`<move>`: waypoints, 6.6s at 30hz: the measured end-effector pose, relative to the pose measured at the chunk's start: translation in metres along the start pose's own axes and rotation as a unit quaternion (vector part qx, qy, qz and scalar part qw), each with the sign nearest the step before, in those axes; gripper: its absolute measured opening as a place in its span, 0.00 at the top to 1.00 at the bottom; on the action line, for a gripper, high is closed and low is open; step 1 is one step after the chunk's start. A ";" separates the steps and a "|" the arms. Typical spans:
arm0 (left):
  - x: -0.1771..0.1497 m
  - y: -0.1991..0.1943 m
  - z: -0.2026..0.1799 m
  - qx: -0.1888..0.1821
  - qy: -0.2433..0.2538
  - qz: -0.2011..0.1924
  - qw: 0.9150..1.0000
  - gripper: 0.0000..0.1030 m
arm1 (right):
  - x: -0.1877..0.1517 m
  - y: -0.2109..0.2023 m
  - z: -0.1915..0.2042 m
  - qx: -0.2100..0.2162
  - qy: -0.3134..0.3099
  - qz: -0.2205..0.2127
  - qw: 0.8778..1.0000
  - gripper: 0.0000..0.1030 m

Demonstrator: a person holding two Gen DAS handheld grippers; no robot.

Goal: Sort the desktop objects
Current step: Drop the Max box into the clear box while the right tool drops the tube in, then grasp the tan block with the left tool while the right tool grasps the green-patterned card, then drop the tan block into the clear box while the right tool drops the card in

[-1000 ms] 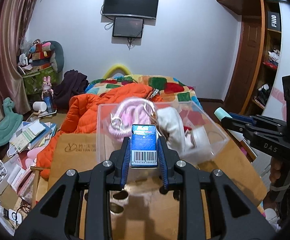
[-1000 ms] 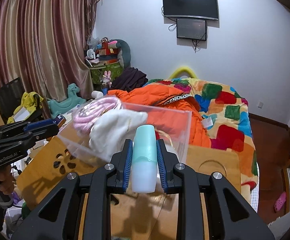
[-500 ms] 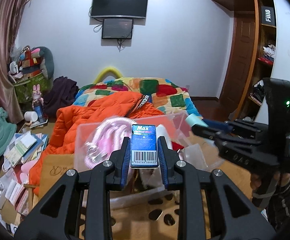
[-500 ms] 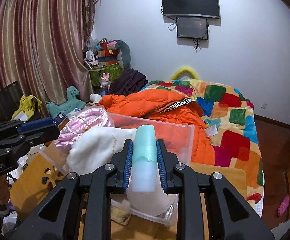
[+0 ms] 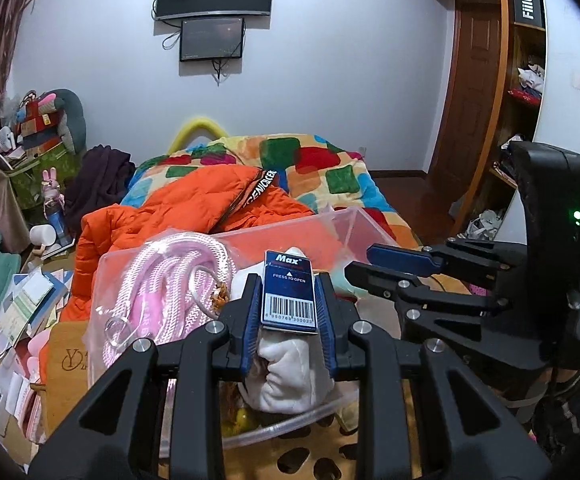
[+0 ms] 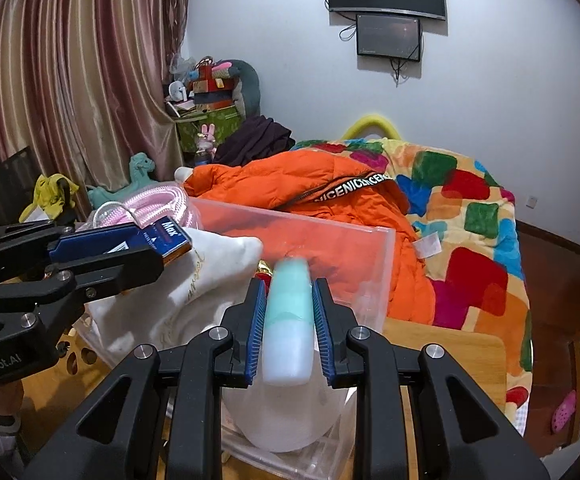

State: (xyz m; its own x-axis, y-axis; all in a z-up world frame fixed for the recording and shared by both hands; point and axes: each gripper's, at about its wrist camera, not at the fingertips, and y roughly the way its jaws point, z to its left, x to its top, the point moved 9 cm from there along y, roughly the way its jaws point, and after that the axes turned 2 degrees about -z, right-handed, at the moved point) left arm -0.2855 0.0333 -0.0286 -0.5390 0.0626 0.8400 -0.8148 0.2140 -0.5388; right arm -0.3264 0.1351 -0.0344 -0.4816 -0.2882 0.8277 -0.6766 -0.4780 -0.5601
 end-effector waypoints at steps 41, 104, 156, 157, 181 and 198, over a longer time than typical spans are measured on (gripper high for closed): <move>-0.013 -0.063 0.000 0.030 -0.014 -0.030 0.999 0.23 | -0.018 -0.069 0.035 -0.063 -0.045 -0.040 0.996 0.40; -0.115 0.033 -0.059 0.092 -0.030 0.112 0.989 0.34 | -0.149 -0.101 -0.011 -0.038 0.115 0.007 0.993 0.70; -0.055 -0.075 0.023 0.046 -0.099 -0.036 0.993 0.60 | -0.056 -0.086 0.039 -0.024 0.042 -0.033 0.998 0.70; -0.057 -0.075 0.024 0.045 -0.099 -0.035 0.993 0.60 | -0.061 -0.084 0.040 -0.021 0.043 -0.028 0.998 0.70; -0.114 -0.067 -0.005 0.021 -0.077 0.029 0.996 0.60 | -0.155 -0.075 0.070 -0.026 0.000 0.053 0.998 0.65; -0.092 -0.080 0.002 0.025 -0.073 -0.001 0.997 0.60 | -0.106 -0.090 0.062 -0.015 0.031 0.012 0.999 0.69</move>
State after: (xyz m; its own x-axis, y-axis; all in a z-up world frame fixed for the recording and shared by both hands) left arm -0.1711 0.0086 -0.0624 -0.5592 -0.0813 0.8251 -0.8239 0.1650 -0.5421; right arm -0.1796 0.1573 -0.0698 -0.5311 -0.2459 0.8109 -0.6808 -0.4459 -0.5811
